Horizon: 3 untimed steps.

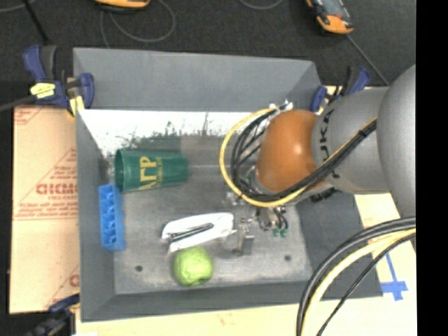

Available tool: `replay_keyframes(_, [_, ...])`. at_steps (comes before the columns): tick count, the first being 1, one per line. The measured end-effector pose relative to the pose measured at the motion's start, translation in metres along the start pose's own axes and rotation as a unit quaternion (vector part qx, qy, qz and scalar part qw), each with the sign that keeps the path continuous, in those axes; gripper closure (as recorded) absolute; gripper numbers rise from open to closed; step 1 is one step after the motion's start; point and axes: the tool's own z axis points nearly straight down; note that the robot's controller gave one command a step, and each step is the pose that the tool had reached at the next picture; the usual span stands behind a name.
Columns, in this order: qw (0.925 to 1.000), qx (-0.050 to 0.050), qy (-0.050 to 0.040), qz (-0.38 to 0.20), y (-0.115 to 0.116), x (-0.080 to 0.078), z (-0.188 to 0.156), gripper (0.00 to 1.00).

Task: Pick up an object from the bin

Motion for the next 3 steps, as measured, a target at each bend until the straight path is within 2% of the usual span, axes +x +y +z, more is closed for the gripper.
replay_keyframes(1, [0.9974, -0.001, 0.0021, 0.071, 0.039, 0.01, 0.004, 1.0])
replay_keyframes(2, [0.9975, -0.001, 0.0021, 0.071, 0.039, 0.009, 0.004, 1.0])
replay_keyframes(3, [0.9988, 0.0, 0.0014, 0.049, 0.013, 0.03, -0.144, 1.0])
